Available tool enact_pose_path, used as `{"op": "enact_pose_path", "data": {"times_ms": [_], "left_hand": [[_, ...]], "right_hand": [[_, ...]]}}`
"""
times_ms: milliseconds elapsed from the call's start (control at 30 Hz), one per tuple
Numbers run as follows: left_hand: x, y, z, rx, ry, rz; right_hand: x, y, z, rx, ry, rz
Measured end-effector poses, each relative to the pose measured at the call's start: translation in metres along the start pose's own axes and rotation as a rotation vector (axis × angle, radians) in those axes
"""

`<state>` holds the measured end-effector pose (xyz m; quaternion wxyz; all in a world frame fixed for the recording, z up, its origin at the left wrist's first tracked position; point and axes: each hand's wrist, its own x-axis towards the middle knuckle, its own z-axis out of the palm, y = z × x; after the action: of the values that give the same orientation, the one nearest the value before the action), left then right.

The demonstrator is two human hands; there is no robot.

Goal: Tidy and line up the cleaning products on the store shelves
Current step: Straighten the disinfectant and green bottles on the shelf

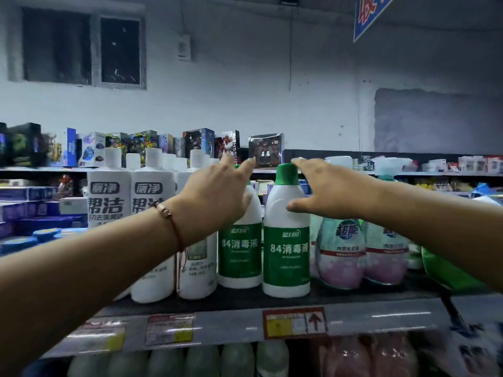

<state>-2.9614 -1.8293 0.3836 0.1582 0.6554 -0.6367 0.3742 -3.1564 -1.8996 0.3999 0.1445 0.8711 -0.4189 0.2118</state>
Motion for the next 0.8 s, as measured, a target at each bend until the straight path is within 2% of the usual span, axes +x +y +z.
{"op": "enact_pose_path", "data": {"times_ms": [167,267,333,400,533,800], "left_hand": [[0.045,0.015,0.017,-0.001,0.020,-0.199],[0.066,0.021,0.034,0.054,-0.085,-0.281],[0.073,0.020,0.040,0.012,-0.127,-0.313],[0.074,0.017,0.040,-0.067,-0.105,-0.344],[0.070,0.015,0.036,-0.052,-0.016,-0.358],[0.066,0.008,0.023,-0.062,-0.008,-0.331]], "right_hand": [[0.033,0.001,0.011,0.160,0.039,0.031],[0.044,0.000,0.021,0.275,0.080,0.099],[0.048,0.005,0.027,0.336,0.115,0.110],[0.050,0.010,0.031,0.403,0.141,0.105],[0.050,0.015,0.027,0.514,0.154,0.109],[0.053,0.023,0.018,0.562,0.119,0.145]]}}
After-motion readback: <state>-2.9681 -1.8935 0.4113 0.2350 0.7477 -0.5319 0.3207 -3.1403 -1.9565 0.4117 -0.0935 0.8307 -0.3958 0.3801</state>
